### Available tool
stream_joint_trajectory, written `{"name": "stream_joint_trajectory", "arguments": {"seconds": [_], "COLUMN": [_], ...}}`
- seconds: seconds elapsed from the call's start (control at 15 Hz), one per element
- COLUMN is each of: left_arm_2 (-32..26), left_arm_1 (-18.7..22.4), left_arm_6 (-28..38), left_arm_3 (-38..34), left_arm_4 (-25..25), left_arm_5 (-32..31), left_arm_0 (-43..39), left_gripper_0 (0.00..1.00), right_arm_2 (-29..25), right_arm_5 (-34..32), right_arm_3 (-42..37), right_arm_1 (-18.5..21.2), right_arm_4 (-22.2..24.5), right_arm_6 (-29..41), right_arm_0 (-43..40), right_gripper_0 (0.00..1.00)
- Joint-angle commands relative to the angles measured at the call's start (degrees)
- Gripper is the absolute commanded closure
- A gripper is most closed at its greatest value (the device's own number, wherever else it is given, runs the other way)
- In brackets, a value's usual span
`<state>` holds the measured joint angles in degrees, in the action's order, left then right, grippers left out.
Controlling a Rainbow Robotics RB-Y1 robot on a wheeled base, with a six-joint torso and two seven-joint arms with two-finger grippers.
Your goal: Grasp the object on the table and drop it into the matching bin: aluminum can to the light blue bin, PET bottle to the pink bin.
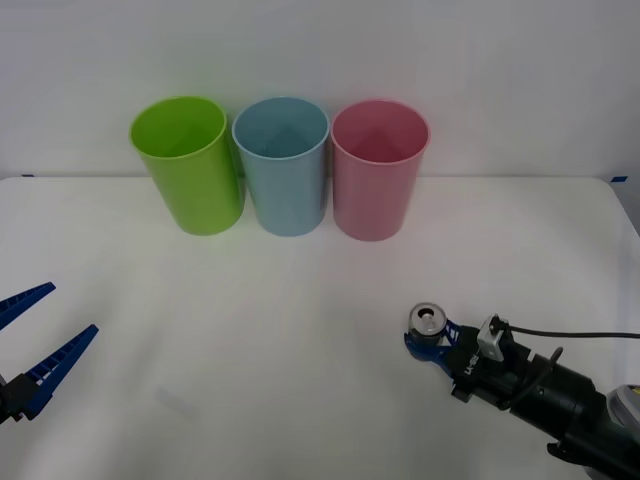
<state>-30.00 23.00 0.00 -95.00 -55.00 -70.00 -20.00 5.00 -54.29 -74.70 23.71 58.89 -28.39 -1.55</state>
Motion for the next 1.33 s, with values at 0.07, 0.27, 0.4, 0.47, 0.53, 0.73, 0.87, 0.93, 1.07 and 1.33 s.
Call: {"name": "stream_joint_trajectory", "arguments": {"seconds": [0.07, 0.27, 0.4, 0.47, 0.53, 0.73, 0.87, 0.93, 1.07, 1.33], "left_arm_2": [0.0, 0.0, 0.0, 0.0, 0.0, 0.0, 0.0, 0.0, 0.0, 0.0], "left_arm_1": [0.0, 0.0, 0.0, 0.0, 0.0, 0.0, 0.0, 0.0, 0.0, 0.0], "left_arm_6": [0.0, 0.0, 0.0, 0.0, 0.0, 0.0, 0.0, 0.0, 0.0, 0.0], "left_arm_3": [0.0, 0.0, 0.0, 0.0, 0.0, 0.0, 0.0, 0.0, 0.0, 0.0], "left_arm_4": [0.0, 0.0, 0.0, 0.0, 0.0, 0.0, 0.0, 0.0, 0.0, 0.0], "left_arm_5": [0.0, 0.0, 0.0, 0.0, 0.0, 0.0, 0.0, 0.0, 0.0, 0.0], "left_arm_0": [0.0, 0.0, 0.0, 0.0, 0.0, 0.0, 0.0, 0.0, 0.0, 0.0], "left_gripper_0": [0.0, 0.0, 0.0, 0.0, 0.0, 0.0, 0.0, 0.0, 0.0, 0.0], "right_arm_2": [-0.08, -0.26, -0.43, -0.52, -1.05, -2.1, -2.28, -2.28, -2.28, -1.31], "right_arm_5": [-0.02, -0.11, 0.06, 0.15, 0.42, 2.17, 3.14, 3.58, 3.84, 4.72], "right_arm_3": [-2.56, -6.51, -9.24, -10.29, -12.23, -17.85, -20.22, -20.93, -21.46, -21.46], "right_arm_1": [0.98, 2.65, 3.71, 4.06, 4.24, 4.24, 4.24, 4.24, 4.76, 6.52], "right_arm_4": [-1.41, -3.08, -4.13, -4.13, -4.13, -4.13, -4.13, -4.13, -4.13, -3.96], "right_arm_6": [0.44, 1.85, 4.83, 6.68, 9.14, 15.47, 19.51, 21.36, 24.61, 31.11], "right_arm_0": [-0.38, -1.0, -1.35, -1.44, -1.35, -1.35, -0.65, 0.23, 3.05, 10.08], "right_gripper_0": [1.0, 1.0, 1.0, 1.0, 1.0, 1.0, 1.0, 1.0, 1.0, 1.0]}}
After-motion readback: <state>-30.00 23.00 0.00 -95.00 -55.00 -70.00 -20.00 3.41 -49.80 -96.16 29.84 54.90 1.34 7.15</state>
